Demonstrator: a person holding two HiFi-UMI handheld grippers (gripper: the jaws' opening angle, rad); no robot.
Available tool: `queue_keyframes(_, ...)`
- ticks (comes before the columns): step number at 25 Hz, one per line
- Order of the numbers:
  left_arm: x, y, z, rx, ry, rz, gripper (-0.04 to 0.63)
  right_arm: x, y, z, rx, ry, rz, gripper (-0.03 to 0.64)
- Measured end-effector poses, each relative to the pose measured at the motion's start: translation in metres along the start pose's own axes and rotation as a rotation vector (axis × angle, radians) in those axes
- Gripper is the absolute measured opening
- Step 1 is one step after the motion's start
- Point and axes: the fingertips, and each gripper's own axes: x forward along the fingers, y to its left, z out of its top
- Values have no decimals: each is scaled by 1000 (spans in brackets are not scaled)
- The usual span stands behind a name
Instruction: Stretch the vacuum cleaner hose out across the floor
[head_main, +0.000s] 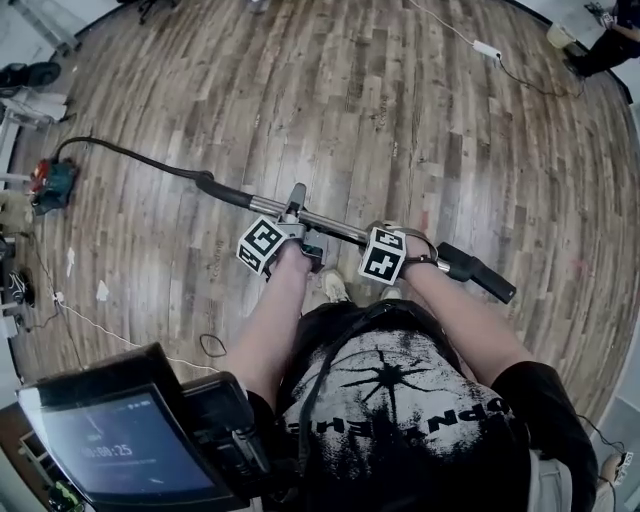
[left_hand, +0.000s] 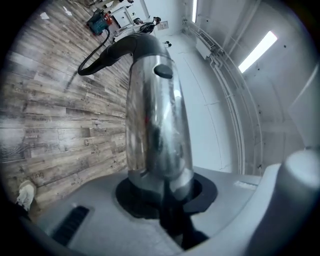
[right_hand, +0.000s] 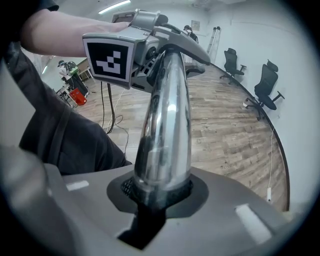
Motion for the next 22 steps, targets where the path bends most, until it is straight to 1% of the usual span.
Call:
queue_keyframes(4,7,10,-25,46,30,56,92,4,-6,-24,-20,18,12,81)
queue_keyframes(5,7,14,-34,47,35,72,102,5,-6,-32,-29,24,15,81)
queue_keyframes(10,-3,27,-63,-22,38,112,129,9,-7,-57,-79,51,7,81)
queue_keyframes(15,-18,40,-87,-40,69,153,174,18,-13,-73,-116,70,16,80)
queue_keyframes(17,-21,46,-96,-44,81,156,186,25,-18,-82,-128,73,12,80)
queue_keyframes(19,-25,54,-107,-30,96,155,198,36,-22,-93,-124,79,8,80)
queue_keyframes(21,-31,65,-121,-10,113,153,168,50,-27,-106,-101,90,12,81)
queue_keyframes(22,-32,71,-126,4,122,148,121,58,-31,-113,-87,95,15,81)
